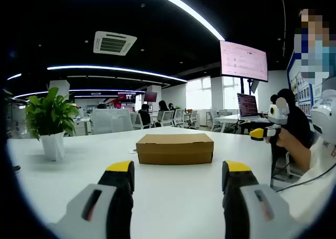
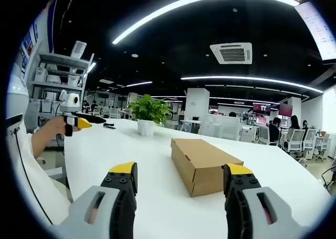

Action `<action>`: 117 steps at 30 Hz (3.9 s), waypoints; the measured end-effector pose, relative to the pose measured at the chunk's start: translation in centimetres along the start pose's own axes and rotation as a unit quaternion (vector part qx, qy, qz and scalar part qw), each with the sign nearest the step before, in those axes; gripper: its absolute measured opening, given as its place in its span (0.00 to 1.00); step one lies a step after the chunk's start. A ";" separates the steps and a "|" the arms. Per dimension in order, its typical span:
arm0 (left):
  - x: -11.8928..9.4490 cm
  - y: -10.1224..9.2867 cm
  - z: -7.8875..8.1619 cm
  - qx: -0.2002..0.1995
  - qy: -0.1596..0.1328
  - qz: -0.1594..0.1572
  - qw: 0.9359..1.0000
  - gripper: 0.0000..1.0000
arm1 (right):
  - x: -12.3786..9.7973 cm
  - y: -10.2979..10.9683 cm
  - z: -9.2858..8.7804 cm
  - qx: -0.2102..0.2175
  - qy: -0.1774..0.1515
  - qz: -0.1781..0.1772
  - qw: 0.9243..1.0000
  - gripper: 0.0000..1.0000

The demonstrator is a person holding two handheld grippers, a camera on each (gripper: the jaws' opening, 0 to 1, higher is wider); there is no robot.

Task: Operate the shoe box by opening the lid, removing the specified soft item, and placing it in the target area until the item is outside and the box remains undamaged.

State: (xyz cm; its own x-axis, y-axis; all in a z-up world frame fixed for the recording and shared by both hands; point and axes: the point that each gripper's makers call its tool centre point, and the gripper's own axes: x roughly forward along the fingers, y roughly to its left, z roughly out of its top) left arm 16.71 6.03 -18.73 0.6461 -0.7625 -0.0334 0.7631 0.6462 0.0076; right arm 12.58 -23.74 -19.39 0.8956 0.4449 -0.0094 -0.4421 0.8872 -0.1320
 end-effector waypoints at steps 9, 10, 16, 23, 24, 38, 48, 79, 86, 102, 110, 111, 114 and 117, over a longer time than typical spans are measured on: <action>0.0 0.0 -0.1 0.002 0.002 -0.001 1.000 0.70 | -0.1 -0.1 0.0 0.004 -0.001 -0.004 1.000 0.68; 0.0 0.0 -0.1 0.003 0.001 -0.001 1.000 0.70 | -0.1 -0.2 0.0 0.004 -0.002 -0.005 1.000 0.68; 0.1 -0.1 -0.1 0.003 0.001 -0.003 1.000 0.70 | -0.1 -0.2 0.0 0.004 -0.003 -0.006 1.000 0.69; 0.4 -0.7 0.2 -0.024 -0.009 -0.018 1.000 0.67 | -0.1 -0.3 0.1 0.009 -0.004 -0.009 1.000 0.69; 0.4 -0.8 0.2 -0.025 -0.009 -0.019 0.999 0.67 | 0.0 -0.4 0.0 0.013 -0.001 -0.009 1.000 0.69; 1.4 0.2 1.4 -0.020 -0.016 -0.021 0.999 0.69 | 1.1 -0.7 0.0 0.032 -0.012 -0.017 0.999 0.75; 2.7 1.2 1.2 -0.014 -0.007 -0.018 1.000 0.75 | 2.3 0.5 -0.2 0.031 -0.008 -0.005 0.999 0.70; 5.4 4.8 2.0 0.022 0.012 -0.033 0.999 0.74 | 3.9 -1.1 0.6 0.011 0.009 -0.043 0.999 0.79; 6.2 5.1 1.5 0.023 0.027 -0.032 0.999 0.77 | 4.0 -1.3 0.9 0.033 -0.006 -0.041 0.999 0.81; 8.0 6.0 1.9 0.028 0.011 -0.039 0.999 0.73 | 4.5 -1.9 0.1 0.053 0.002 -0.062 0.997 0.84; 8.6 6.5 1.0 0.007 0.021 -0.047 0.999 0.72 | 4.7 -1.6 0.5 0.047 -0.020 -0.053 0.997 0.81; 8.7 6.6 0.9 0.006 0.023 -0.047 0.999 0.72 | 4.5 -1.6 0.5 0.054 -0.023 -0.054 0.997 0.80; 8.9 6.6 0.8 0.010 0.024 -0.051 0.998 0.72 | 4.7 -1.8 0.5 0.055 -0.023 -0.058 0.997 0.83; 9.3 6.7 0.6 0.008 0.029 -0.057 0.998 0.72 | 4.9 -1.9 0.2 0.057 -0.012 -0.058 0.997 0.85</action>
State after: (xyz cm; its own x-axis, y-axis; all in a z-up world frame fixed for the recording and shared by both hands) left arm 27.80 3.27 -18.35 0.5527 -0.8283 -0.0919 0.8326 0.5537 0.0158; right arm 17.84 -23.20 -19.02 0.9404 0.3394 0.0229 -0.3390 0.9406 -0.0174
